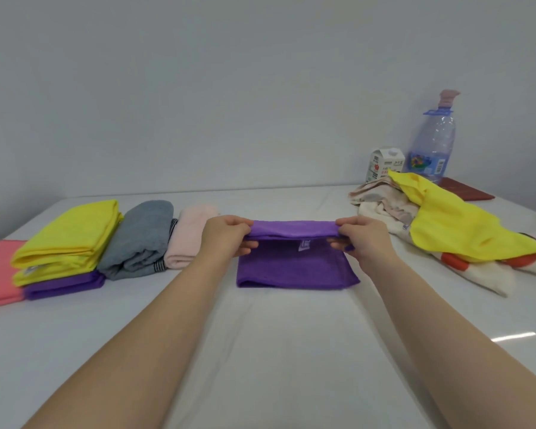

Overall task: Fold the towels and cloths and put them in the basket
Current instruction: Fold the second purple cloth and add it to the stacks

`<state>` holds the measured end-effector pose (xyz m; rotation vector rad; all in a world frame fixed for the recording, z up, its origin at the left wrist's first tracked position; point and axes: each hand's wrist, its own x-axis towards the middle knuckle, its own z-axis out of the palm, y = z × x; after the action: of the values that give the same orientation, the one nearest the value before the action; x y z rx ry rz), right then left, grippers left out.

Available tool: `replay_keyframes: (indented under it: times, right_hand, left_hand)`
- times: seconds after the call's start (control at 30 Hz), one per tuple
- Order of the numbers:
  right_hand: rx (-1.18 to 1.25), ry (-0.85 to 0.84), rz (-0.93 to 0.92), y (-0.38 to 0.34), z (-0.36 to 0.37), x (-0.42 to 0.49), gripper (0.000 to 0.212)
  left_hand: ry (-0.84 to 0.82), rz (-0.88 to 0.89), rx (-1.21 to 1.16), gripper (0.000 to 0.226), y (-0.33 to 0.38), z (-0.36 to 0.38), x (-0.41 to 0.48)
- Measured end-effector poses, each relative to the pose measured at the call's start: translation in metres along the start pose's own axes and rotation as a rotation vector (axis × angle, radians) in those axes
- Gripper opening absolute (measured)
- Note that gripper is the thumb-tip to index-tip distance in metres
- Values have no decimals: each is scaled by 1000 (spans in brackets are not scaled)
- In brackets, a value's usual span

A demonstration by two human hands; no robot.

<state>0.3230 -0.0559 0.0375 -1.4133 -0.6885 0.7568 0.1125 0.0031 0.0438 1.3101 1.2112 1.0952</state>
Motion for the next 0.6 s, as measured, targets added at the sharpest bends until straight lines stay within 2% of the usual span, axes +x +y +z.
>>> replay_keyframes:
  times: [0.1,0.27,0.5,0.6]
  right_hand:
    - [-154,-11,-1,5,-9,-19,24]
    - [-528,14,-131,29,-15,-30,27]
    - [-690,-119,-123,24,-18,-24,26]
    - [-703,-106,-138,24,-18,-24,25]
  left_hand:
    - [44,85,140,27,-17,-7,-13]
    - [45,236,451,26,-49,-13,-30]
    - [21,246,542,24,-49,-12,-31]
    - [26,281,545,23,-49,-11,-33]
